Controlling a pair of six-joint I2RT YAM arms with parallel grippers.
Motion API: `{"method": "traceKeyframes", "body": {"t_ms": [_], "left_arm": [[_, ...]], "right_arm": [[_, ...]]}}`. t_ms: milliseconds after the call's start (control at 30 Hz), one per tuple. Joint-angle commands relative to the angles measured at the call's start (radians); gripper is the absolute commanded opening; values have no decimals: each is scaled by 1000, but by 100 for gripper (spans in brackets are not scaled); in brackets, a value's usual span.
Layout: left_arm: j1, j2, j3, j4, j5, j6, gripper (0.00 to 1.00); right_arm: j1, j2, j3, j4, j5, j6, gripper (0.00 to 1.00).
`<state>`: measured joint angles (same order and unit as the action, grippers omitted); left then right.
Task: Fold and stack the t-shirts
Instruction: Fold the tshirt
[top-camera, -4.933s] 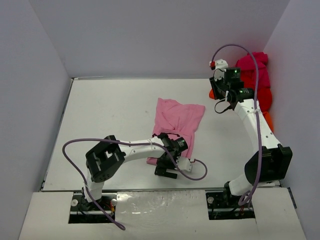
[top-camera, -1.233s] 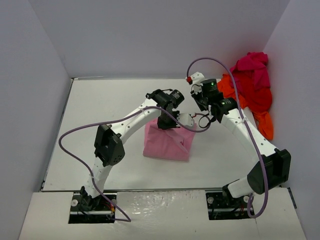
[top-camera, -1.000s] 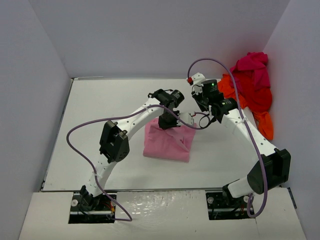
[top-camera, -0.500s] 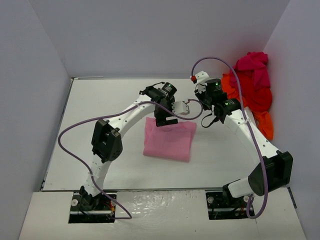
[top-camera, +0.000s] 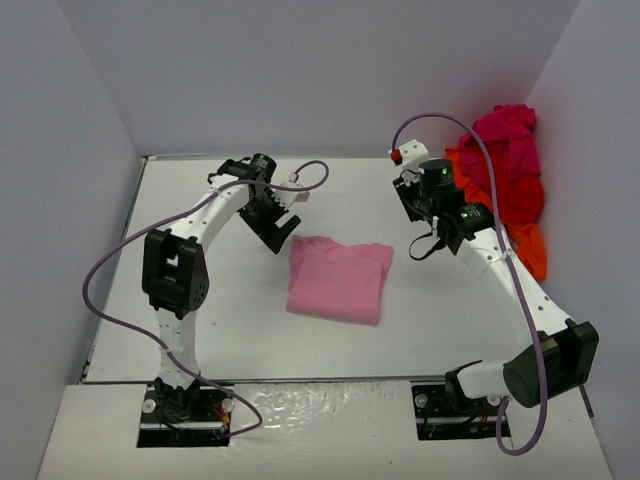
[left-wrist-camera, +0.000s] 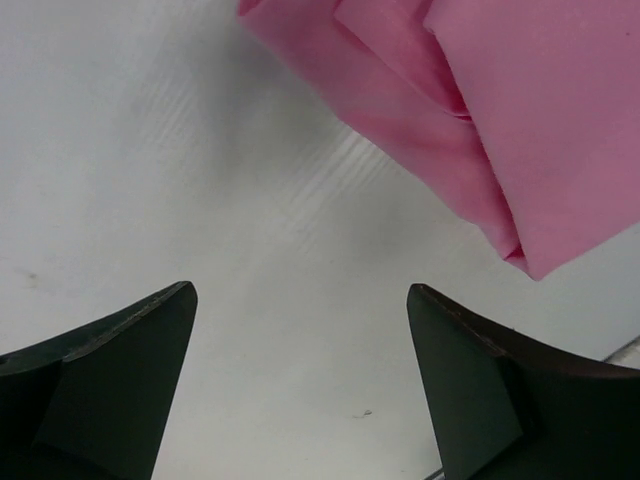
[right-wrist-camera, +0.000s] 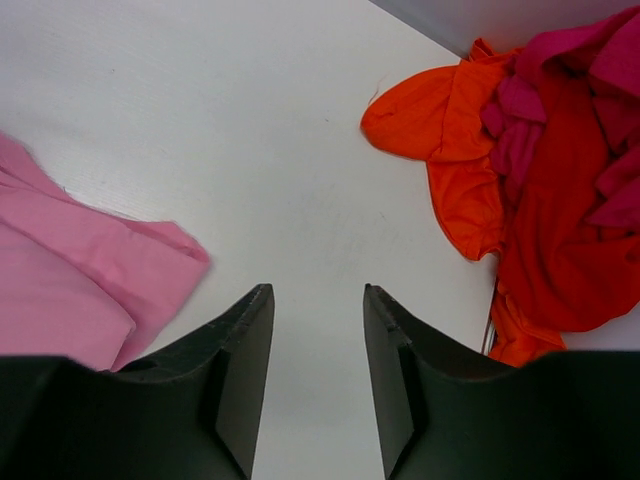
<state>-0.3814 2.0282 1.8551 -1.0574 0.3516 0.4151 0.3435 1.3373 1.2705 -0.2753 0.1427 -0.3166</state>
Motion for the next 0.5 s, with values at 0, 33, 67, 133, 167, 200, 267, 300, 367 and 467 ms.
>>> {"method": "traceKeyframes", "body": {"t_ms": [0,33,67,133,167,200,267,300,367,467], "left_arm": [[7,6,4,-75,215,-84,84],[10,20,3,-81,258,-88,84],[11,29,3,-88,289,-96,84],[15,52,2,-100,367,-108,84],[16,62,5,-105,398,-110,84],[16,76,8,-115,435,-112,84],[16,109,6,-127,481,-131,85],[18,127,3,-126,488,-135,85],[24,157,-3,-128,493,-137,85],[34,196,-7,-125,482,-143,85]], "right_arm": [[-12,-38,9,1,-29,20,40],[-13,-40,5,-4,-55,21,41],[-14,-41,4,-16,-75,20,42],[-14,-43,1,-41,-133,15,44],[-14,-42,0,-51,-153,13,45],[-14,-42,-4,-60,-178,10,46],[-15,-48,-15,-77,-223,1,46],[-15,-51,-23,-78,-223,0,46],[-15,-57,-35,-80,-218,-2,46],[-15,-66,-42,-81,-215,-7,47]]}}
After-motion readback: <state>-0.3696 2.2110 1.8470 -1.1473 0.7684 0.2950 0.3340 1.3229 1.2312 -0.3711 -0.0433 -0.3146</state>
